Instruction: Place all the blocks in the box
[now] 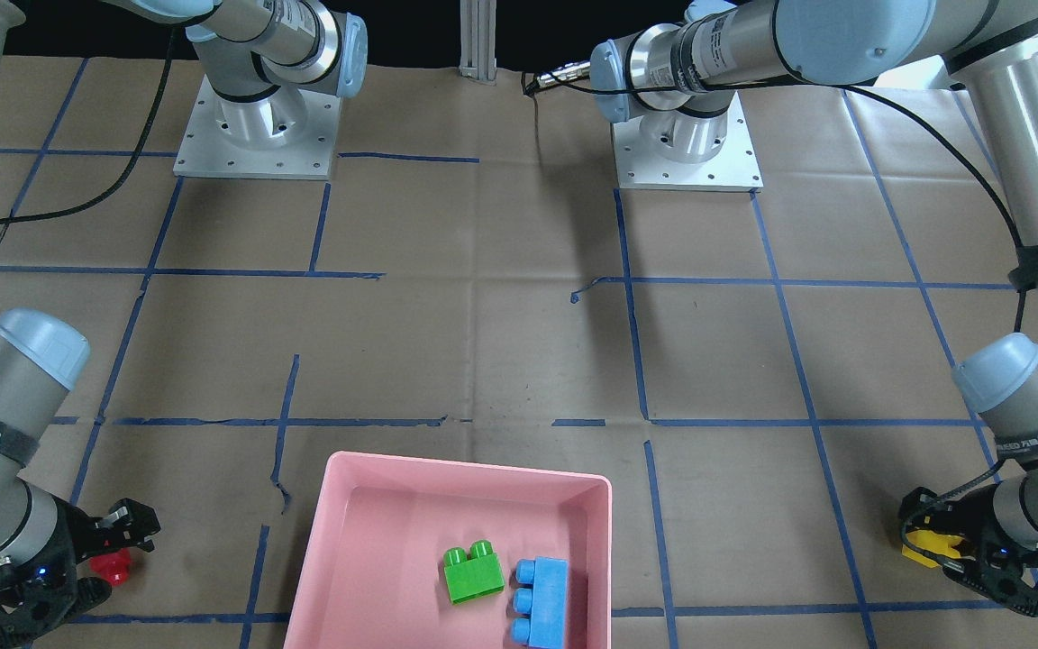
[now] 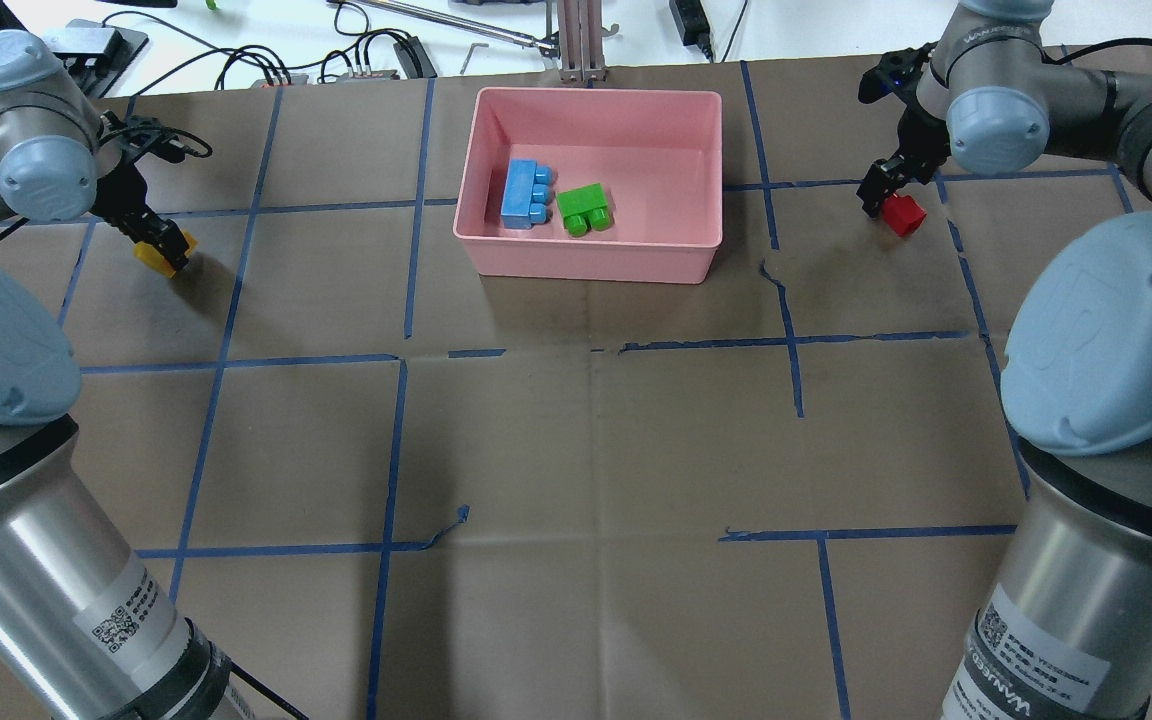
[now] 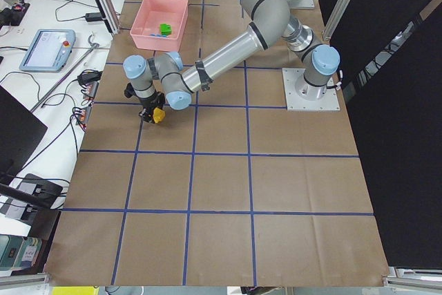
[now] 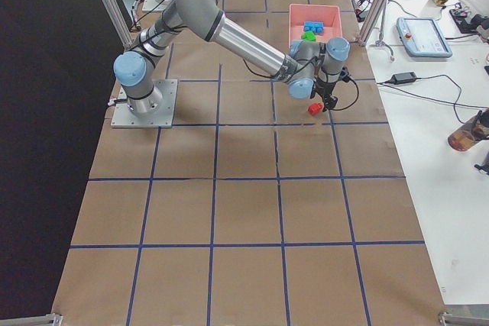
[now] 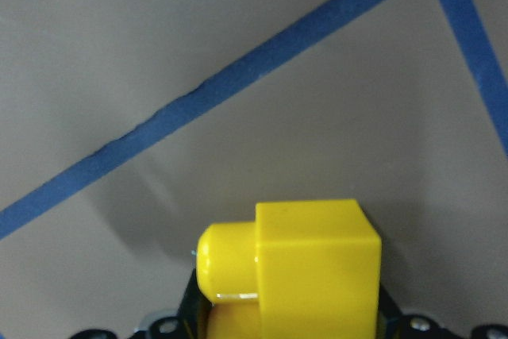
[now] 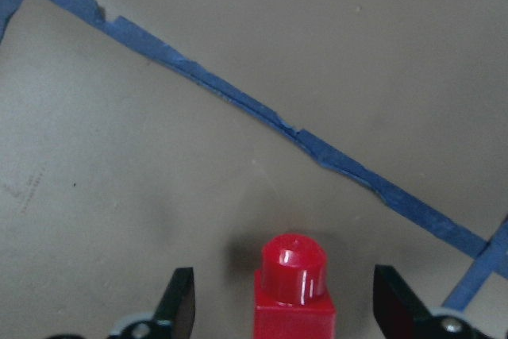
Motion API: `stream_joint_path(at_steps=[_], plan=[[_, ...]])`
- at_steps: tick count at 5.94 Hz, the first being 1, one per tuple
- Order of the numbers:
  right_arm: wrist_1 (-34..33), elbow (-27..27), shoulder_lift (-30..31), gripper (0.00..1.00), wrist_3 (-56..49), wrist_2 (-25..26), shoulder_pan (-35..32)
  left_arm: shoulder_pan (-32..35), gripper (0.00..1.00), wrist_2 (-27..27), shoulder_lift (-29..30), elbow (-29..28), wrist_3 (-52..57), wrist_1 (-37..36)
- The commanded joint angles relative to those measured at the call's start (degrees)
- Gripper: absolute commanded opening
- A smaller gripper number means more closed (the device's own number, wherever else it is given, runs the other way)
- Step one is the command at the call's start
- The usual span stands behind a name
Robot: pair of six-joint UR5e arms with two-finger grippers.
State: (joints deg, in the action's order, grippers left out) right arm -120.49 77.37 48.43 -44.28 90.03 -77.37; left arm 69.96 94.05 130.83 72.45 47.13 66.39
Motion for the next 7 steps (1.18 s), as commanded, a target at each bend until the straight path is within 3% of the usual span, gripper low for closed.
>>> stream_joint_path(at_steps=[1, 2, 3, 4, 5, 7], plan=[[-0.1, 0.0, -0.9, 0.37, 0.2, 0.1, 0.0, 8.1, 0.00, -2.3, -3.7, -0.5, -7.6, 0.4], [-0.1, -0.4, -0.8, 0.21, 0.2, 0.1, 0.0, 13.1, 0.00, -2.5, -4.8, -1.8, -12.6, 0.3], [0.0, -1.3, -0.4, 0.11, 1.0, 0.1, 0.0, 17.6, 0.00, -2.6, -5.0, -4.5, -18.9, 0.1], [0.6, -4.8, 0.2, 0.09, 7.2, -0.3, -0.1, 20.3, 0.00, -3.2, -3.6, -8.9, -25.0, 0.5], [3.6, -9.1, 0.4, 0.09, 11.0, -0.4, -0.1, 21.9, 0.00, -8.5, -3.0, -11.3, -26.4, 0.7], [12.1, -14.9, 1.9, 0.09, 27.1, -1.6, -3.0, 28.9, 0.00, -8.5, 0.4, -10.8, -26.7, 0.1]])
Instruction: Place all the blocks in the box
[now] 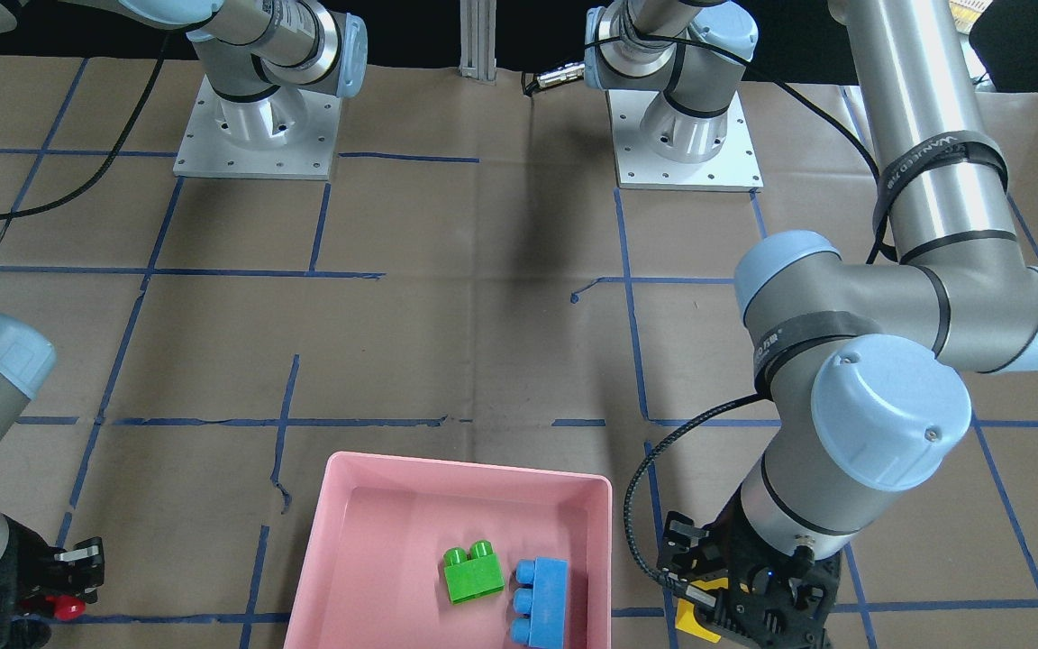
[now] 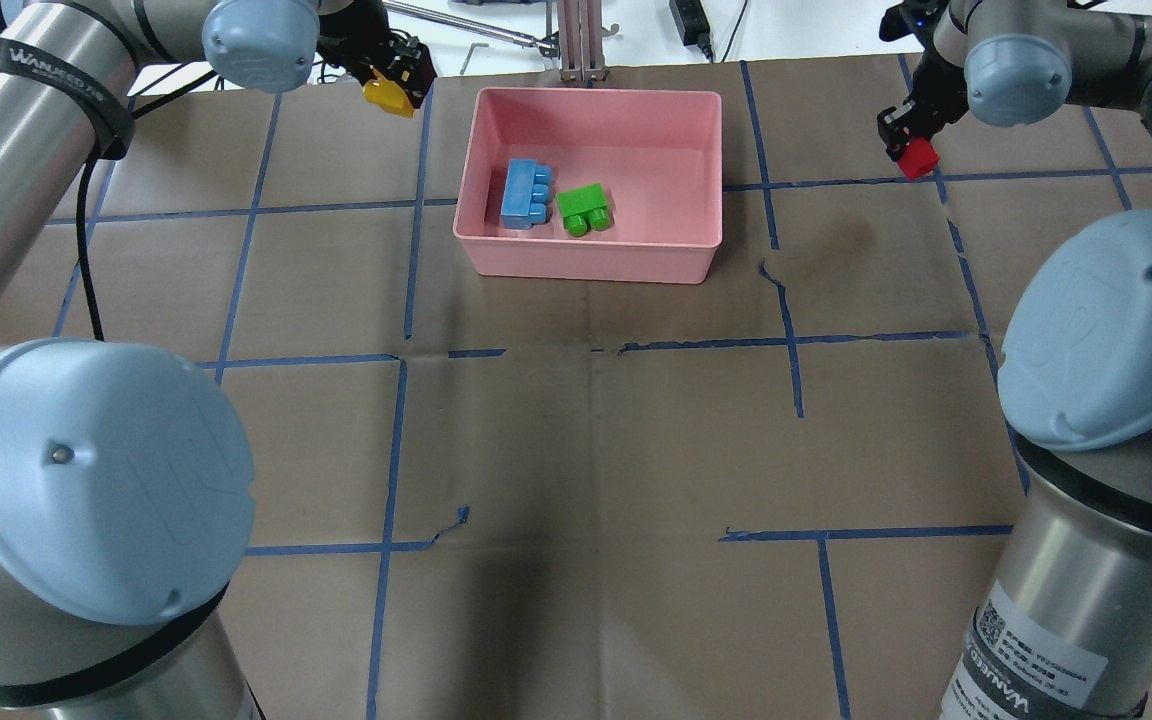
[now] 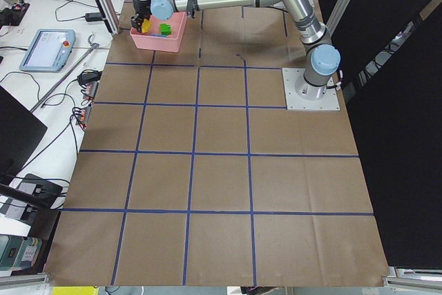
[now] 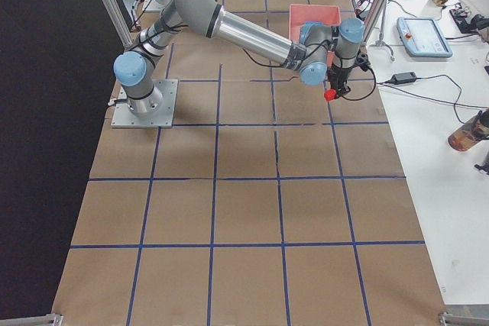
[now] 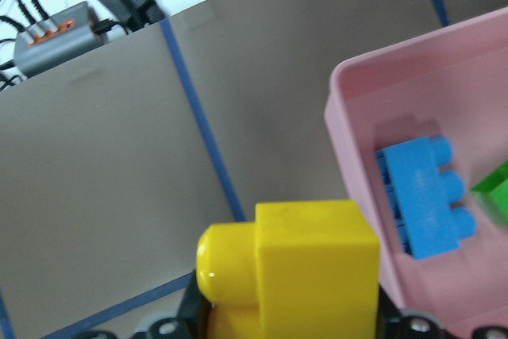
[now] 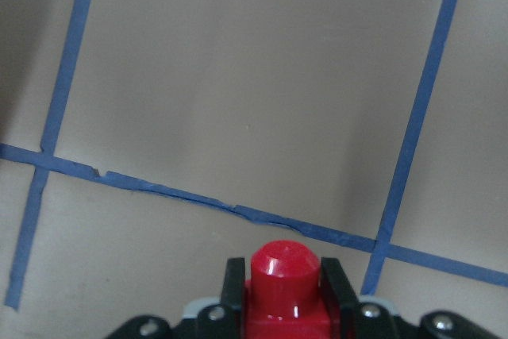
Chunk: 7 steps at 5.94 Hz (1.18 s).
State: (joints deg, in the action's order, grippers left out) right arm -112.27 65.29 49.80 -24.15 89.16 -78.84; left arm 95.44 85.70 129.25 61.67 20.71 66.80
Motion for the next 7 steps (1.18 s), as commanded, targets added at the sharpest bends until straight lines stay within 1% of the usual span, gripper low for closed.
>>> stream_joint_path(at_steps=[1, 2, 3, 4, 5, 6, 7], plan=[[5.3, -5.8, 0.7, 0.09, 12.3, -1.3, -3.9, 4.8, 0.46, -0.1, 3.5, 0.2, -0.1, -0.4], [7.4, -8.0, 0.6, 0.10, 17.2, -1.4, -5.9, 5.1, 0.99, -0.4, 2.3, 0.6, -0.1, 0.3], [7.8, -8.8, 0.7, 0.10, 22.0, -1.3, -8.3, 5.6, 0.99, -0.2, 0.9, 0.6, -0.2, 3.4], [7.8, -8.8, 0.7, 0.10, 26.5, -1.1, -10.6, 5.3, 0.99, 0.0, -3.7, 1.6, -0.2, 8.3], [7.7, -8.8, 0.6, 0.10, 32.6, -0.8, -13.6, 4.9, 0.99, -0.1, -9.3, 5.5, -0.2, 11.0], [7.7, -8.8, 0.3, 0.10, 39.0, -1.0, -16.4, 3.2, 0.99, 0.4, -15.5, 11.2, -0.3, 11.9], [7.5, -8.5, -0.7, 0.11, 46.2, -1.4, -19.3, 0.9, 0.99, 0.5, -20.3, 15.5, -0.3, 12.1]])
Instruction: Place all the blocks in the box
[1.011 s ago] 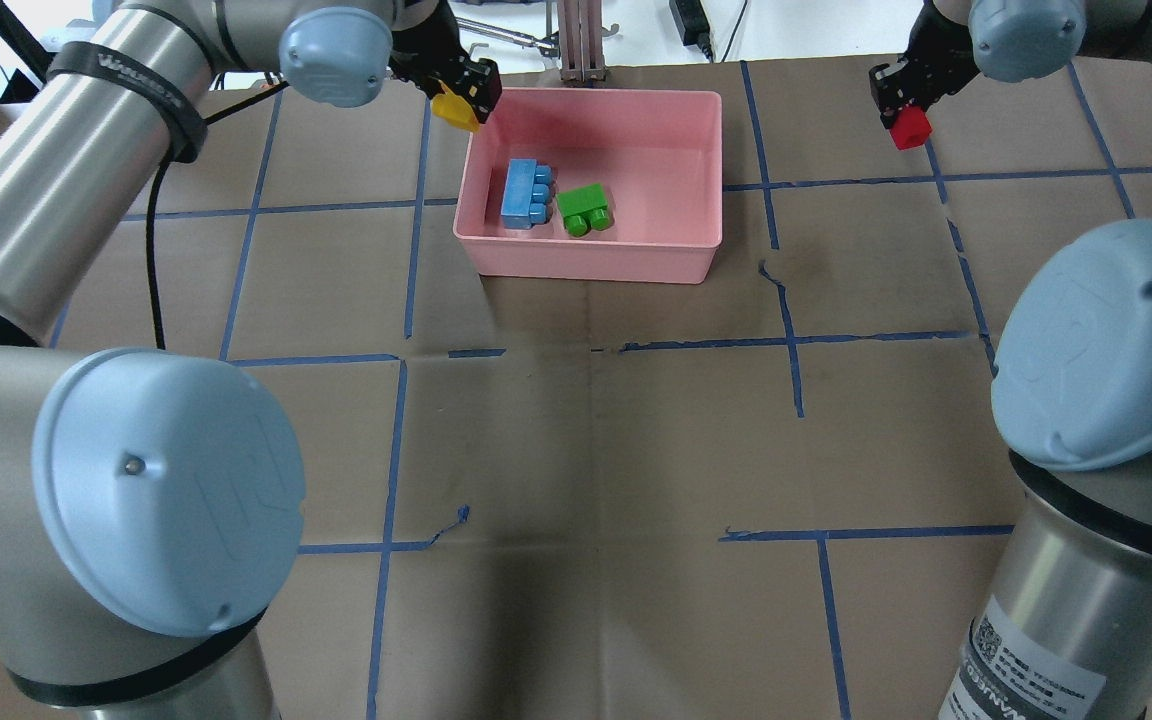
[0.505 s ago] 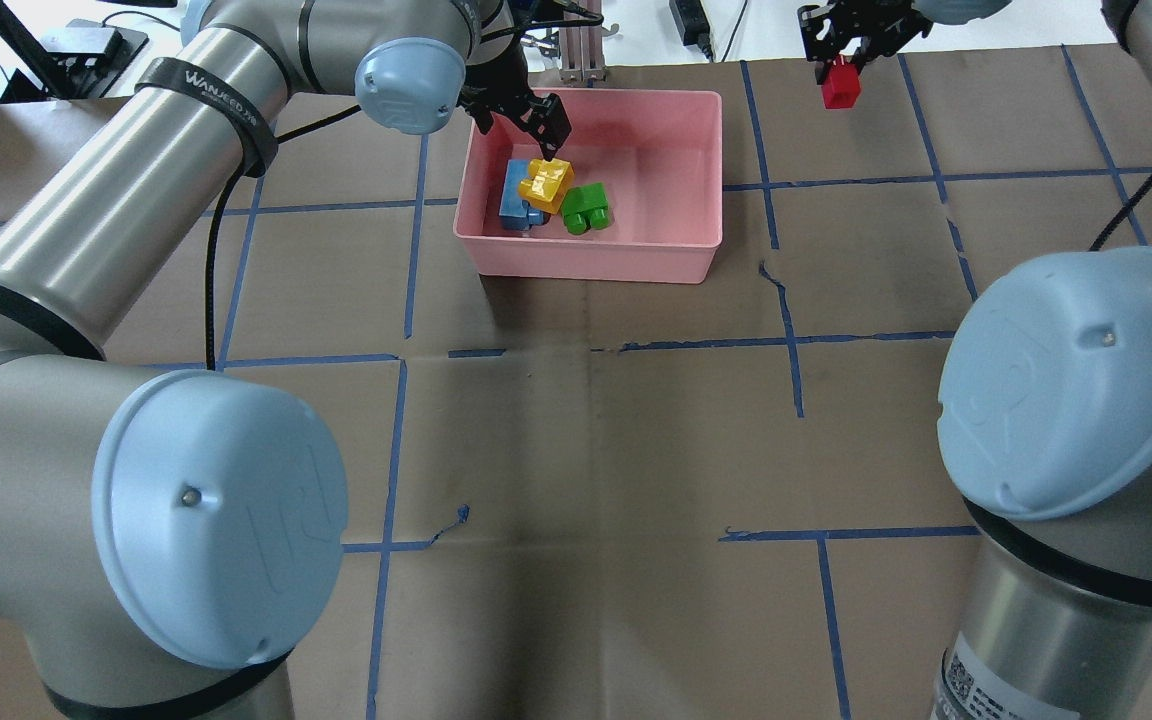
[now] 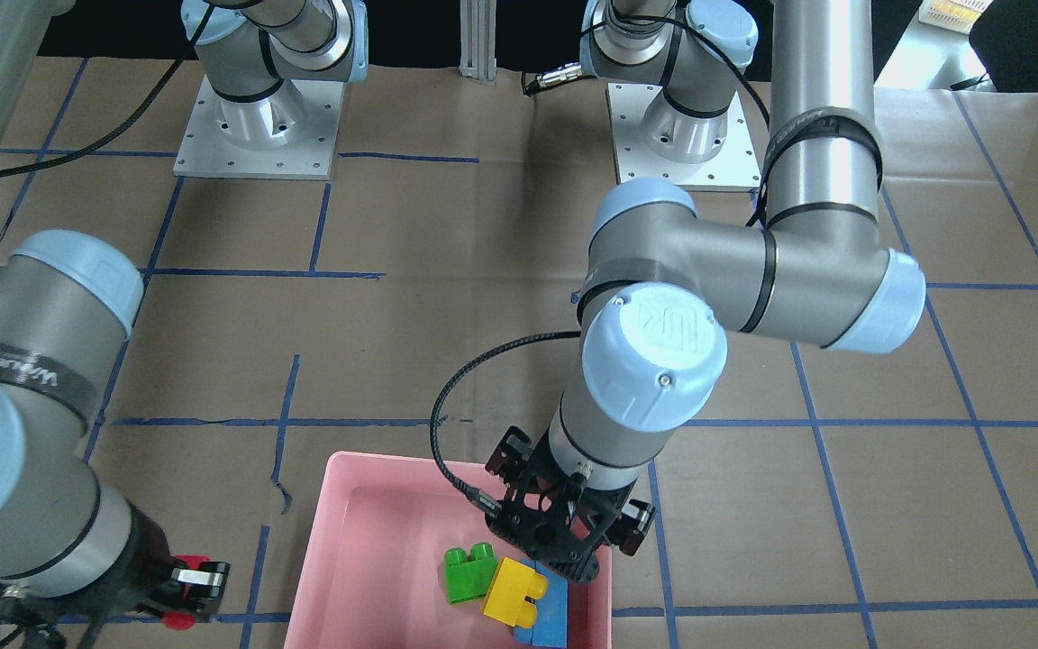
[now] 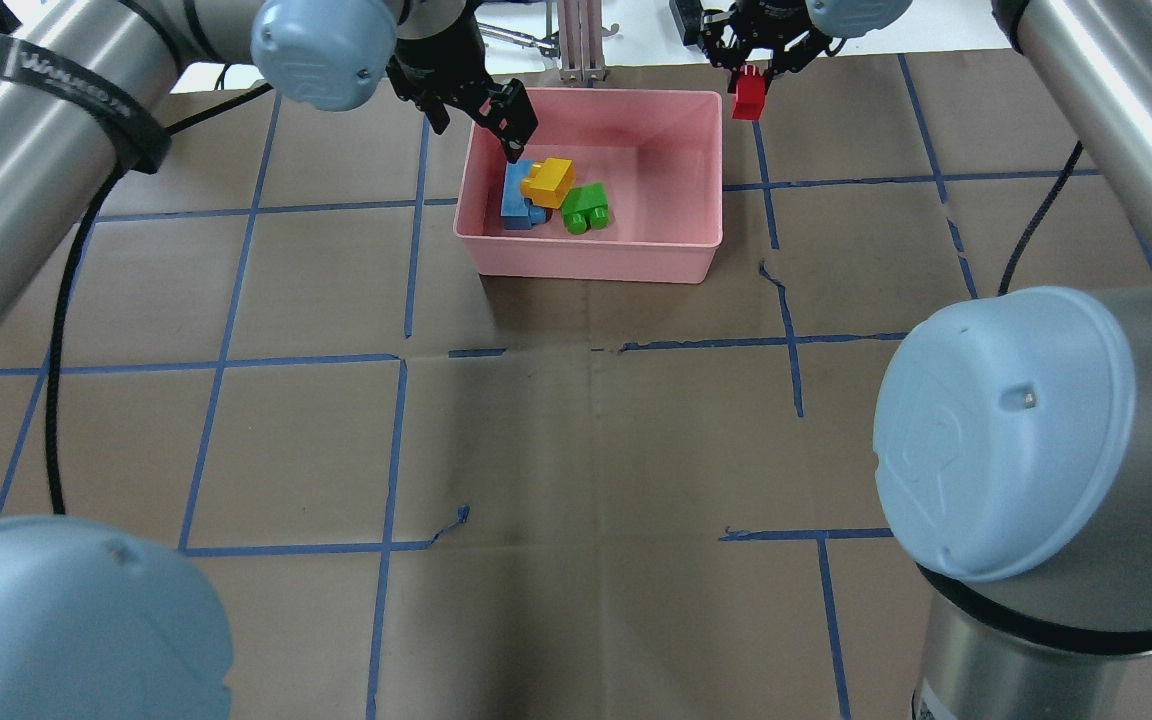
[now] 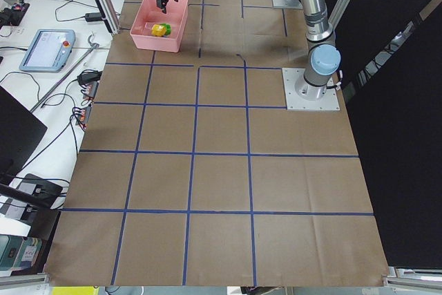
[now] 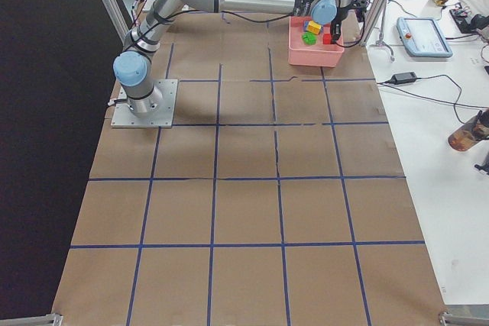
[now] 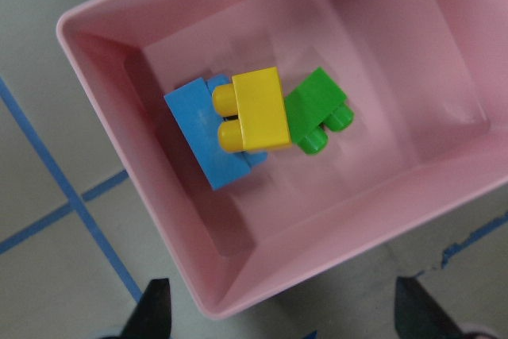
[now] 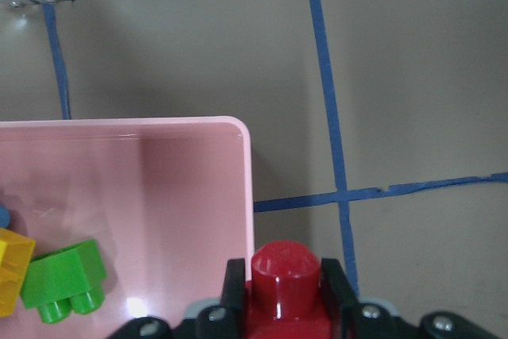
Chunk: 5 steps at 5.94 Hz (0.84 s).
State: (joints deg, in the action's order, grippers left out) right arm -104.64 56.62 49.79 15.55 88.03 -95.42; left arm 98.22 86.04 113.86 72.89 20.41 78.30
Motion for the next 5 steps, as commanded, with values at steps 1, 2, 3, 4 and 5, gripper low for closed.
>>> stream_joint_path(at_steps=[1, 2, 3, 4, 5], plan=[[-0.7, 0.3, -2.4, 0.57, 7.6, 0.0, -4.3, -3.4, 0.99, 0.6, -9.6, 8.5, -0.4, 6.7], [0.3, 0.8, -3.2, 0.99, 7.8, 0.2, -4.3, -5.7, 0.99, 0.5, -14.1, 11.0, -0.2, 11.2], [0.4, 0.9, -3.1, 1.00, 7.3, 0.4, -4.3, -6.8, 0.99, 0.6, -17.2, 13.2, -0.2, 13.8], [0.5, 0.9, -2.9, 1.00, 6.8, 0.6, -4.2, -7.2, 0.99, 3.6, -19.8, 14.5, -0.4, 14.2], [0.6, 0.9, -2.5, 1.00, 4.7, 0.6, -4.2, -7.3, 0.99, 3.3, -21.2, 16.3, -3.2, 14.5]])
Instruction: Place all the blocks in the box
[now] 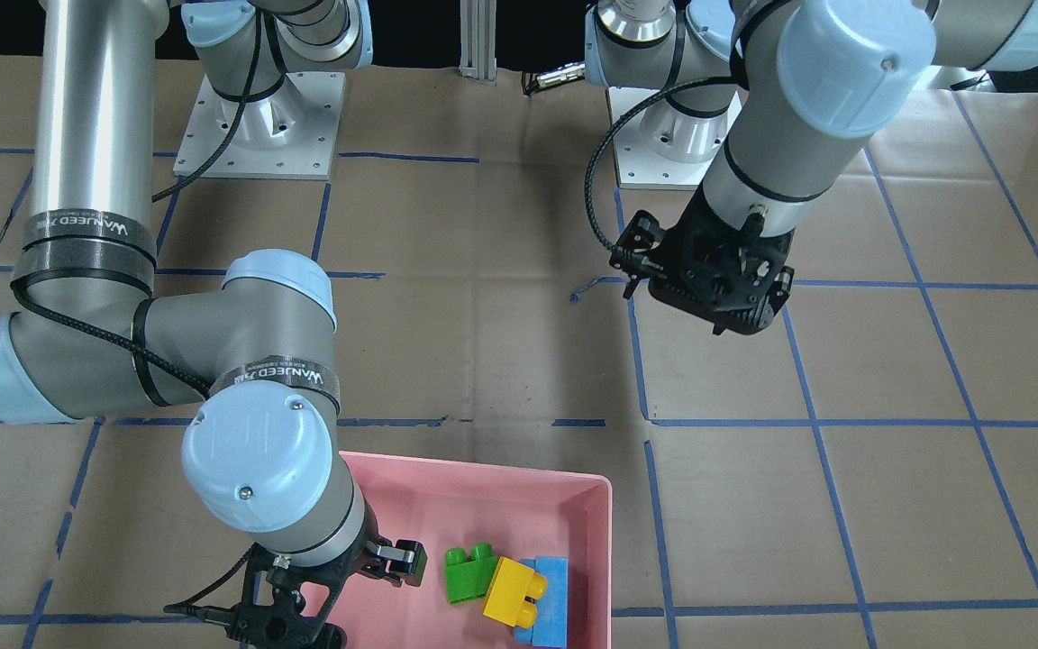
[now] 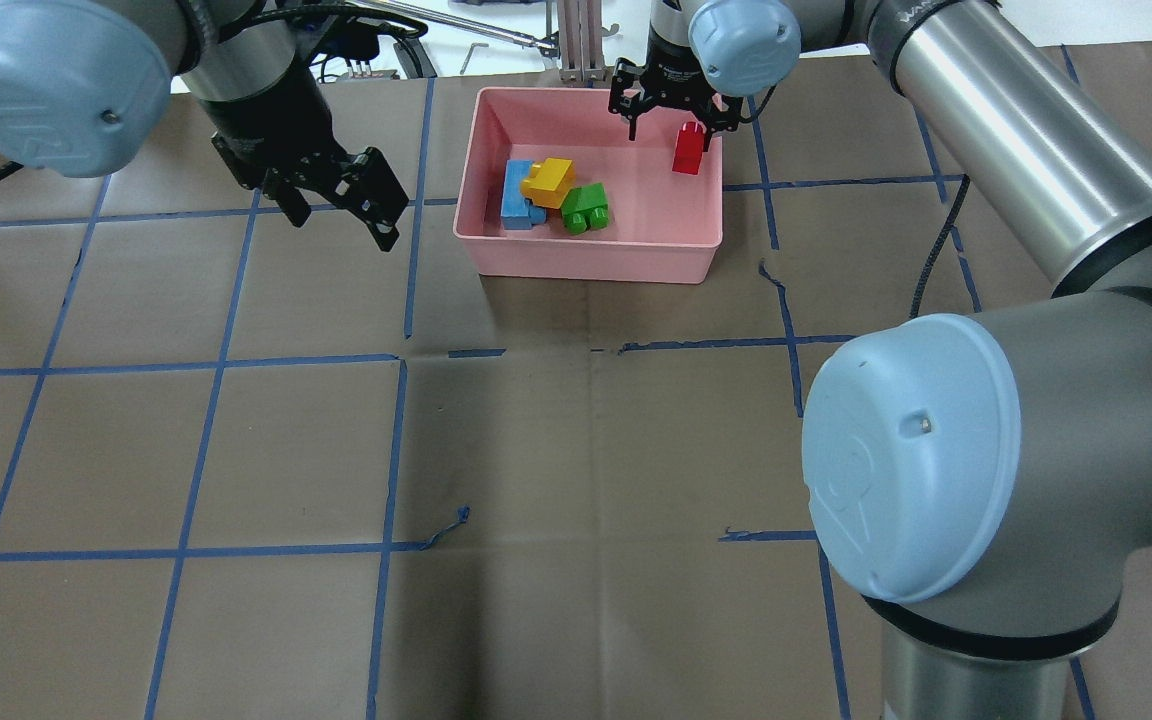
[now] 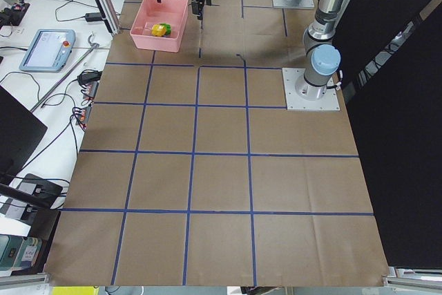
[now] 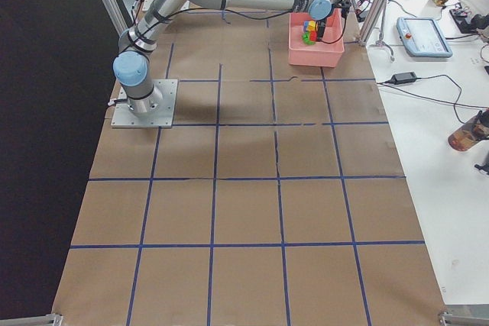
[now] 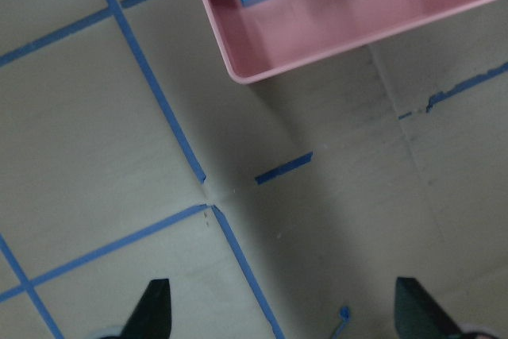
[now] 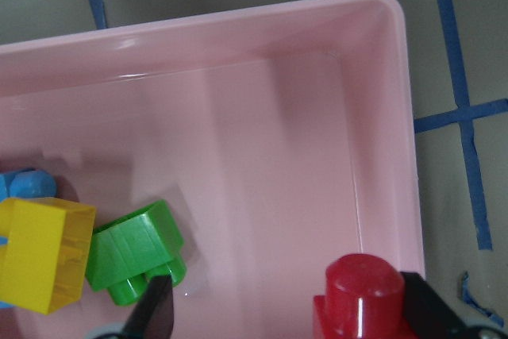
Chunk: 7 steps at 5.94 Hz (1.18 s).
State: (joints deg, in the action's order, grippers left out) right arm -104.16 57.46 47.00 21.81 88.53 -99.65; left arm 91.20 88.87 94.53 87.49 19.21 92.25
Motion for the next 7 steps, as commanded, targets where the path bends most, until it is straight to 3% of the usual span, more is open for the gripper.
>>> stream_joint_path(at_steps=[1, 2, 3, 7], plan=[[-0.1, -0.2, 0.0, 1.00, -1.8, -0.4, 0.0, -0.1, 0.99, 1.1, -2.9, 2.1, -8.0, 0.3], [-0.5, -0.4, -0.2, 1.00, -4.0, -0.8, -0.4, -0.5, 0.99, 1.1, -3.5, 0.8, -13.0, 0.0], [-1.0, -0.4, -0.8, 0.99, -14.2, -0.7, -0.5, -0.8, 0.99, 1.7, -3.6, 0.6, -13.2, -0.1], [-7.6, -0.6, -0.4, 0.99, -24.6, -0.3, -0.4, -1.0, 0.99, 1.7, -3.5, 0.3, -13.3, -0.2]])
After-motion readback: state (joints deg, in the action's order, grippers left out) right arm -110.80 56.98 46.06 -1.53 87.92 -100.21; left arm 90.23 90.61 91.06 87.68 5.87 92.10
